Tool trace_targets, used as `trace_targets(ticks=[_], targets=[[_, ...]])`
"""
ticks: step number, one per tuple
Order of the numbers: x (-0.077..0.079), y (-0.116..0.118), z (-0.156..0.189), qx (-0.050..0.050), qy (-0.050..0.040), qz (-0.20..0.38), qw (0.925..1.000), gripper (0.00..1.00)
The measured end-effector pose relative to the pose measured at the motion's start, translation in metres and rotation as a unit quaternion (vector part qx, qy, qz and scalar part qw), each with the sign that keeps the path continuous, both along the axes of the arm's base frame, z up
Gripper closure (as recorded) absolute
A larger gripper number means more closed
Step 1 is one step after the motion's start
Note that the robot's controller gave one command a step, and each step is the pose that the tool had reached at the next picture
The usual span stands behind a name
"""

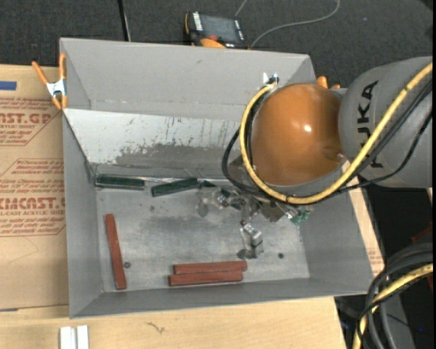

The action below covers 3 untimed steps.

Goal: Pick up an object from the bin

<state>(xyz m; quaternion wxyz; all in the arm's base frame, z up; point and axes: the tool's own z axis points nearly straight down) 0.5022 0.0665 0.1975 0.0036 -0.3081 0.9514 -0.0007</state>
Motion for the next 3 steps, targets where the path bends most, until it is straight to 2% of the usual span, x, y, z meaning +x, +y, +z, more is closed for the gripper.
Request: trace_targets(ticks=[1, 2, 3], targets=[[0.053, 0.012, -0.044, 0.001, 0.0028, -0.064, 0.9980, 0.00], [0.090, 0.003, -0.059, 0.001, 0.0020, -0.098, 0.9952, 0.00], [0.091, -0.017, -0.114, 0.001, 0.0046, -0.175, 0.9845, 0.00]])
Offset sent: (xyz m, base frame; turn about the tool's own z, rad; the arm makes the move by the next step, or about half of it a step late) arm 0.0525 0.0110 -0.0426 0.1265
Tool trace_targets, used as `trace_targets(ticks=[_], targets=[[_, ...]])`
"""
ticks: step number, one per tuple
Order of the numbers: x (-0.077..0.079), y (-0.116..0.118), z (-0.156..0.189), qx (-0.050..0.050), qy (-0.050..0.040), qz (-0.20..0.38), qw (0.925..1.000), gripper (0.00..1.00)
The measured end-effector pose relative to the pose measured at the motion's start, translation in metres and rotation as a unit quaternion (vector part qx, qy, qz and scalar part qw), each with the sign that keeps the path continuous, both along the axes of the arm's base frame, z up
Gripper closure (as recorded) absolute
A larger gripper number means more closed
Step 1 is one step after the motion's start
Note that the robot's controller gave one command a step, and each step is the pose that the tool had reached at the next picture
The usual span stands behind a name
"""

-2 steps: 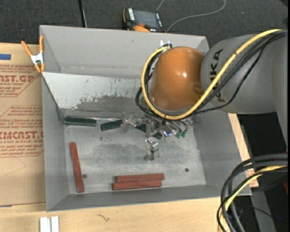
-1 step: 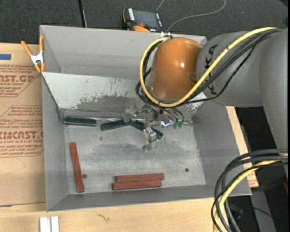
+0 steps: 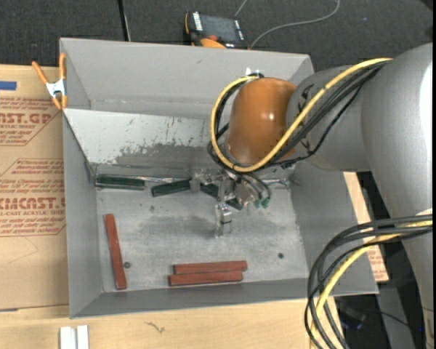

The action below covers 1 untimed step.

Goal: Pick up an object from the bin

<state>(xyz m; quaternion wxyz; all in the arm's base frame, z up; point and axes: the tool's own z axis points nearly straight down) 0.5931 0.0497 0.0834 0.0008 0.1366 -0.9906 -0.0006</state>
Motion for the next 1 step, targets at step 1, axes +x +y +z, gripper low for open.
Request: trace_targets(ticks=[1], targets=[[-0.0259, -0.0613, -0.0038, -0.001, -0.0002, -0.021, 0.9998, 0.00]])
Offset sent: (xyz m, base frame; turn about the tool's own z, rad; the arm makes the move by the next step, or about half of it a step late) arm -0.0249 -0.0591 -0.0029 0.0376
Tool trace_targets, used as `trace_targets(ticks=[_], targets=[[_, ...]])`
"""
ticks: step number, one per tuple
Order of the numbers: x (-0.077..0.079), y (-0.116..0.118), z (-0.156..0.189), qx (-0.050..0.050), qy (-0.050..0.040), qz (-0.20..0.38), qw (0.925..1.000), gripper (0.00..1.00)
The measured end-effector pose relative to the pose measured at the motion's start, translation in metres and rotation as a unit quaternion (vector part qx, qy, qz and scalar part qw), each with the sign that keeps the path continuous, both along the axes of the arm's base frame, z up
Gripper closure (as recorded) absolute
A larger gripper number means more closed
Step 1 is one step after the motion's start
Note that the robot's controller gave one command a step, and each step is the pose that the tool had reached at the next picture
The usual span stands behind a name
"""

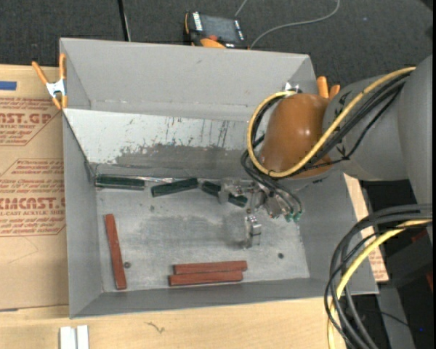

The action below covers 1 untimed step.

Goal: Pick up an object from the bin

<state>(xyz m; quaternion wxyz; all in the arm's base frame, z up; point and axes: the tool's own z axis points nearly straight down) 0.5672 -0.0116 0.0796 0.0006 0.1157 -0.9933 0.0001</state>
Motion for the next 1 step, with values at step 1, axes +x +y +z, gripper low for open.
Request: trace_targets(ticks=[1], targets=[[0.0190, -0.0323, -0.0092, 0.001, -0.0031, -0.054, 0.9985, 0.00]])
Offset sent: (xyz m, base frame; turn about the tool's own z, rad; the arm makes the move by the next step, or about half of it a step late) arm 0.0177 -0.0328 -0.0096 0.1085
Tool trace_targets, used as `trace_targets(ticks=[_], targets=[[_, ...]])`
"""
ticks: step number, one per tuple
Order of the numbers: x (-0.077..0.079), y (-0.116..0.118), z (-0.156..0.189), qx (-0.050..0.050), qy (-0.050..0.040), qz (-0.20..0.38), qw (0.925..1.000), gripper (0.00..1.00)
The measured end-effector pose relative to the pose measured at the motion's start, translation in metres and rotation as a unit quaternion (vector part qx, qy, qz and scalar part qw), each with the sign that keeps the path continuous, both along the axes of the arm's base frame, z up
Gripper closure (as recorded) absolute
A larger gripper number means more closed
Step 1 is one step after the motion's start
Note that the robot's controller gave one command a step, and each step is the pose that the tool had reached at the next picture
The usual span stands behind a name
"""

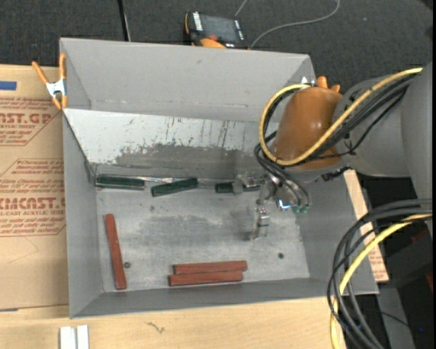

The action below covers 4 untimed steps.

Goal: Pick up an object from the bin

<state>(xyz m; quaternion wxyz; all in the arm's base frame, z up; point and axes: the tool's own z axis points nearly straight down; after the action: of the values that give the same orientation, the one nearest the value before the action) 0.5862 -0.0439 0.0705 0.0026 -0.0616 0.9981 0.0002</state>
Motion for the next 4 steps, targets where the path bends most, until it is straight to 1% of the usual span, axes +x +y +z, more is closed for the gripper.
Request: trace_targets(ticks=[1, 2, 3, 4], targets=[[-0.004, 0.087, 0.015, 0.002, 0.0008, 0.008, 1.0000, 0.00], [-0.084, 0.100, 0.079, 0.001, 0.0022, -0.027, 0.9996, 0.00], [-0.108, 0.097, 0.040, 0.000, 0.0056, -0.045, 0.9990, 0.00], [-0.099, 0.103, -0.002, 0.000, 0.0045, -0.243, 0.9701, 0.00]])
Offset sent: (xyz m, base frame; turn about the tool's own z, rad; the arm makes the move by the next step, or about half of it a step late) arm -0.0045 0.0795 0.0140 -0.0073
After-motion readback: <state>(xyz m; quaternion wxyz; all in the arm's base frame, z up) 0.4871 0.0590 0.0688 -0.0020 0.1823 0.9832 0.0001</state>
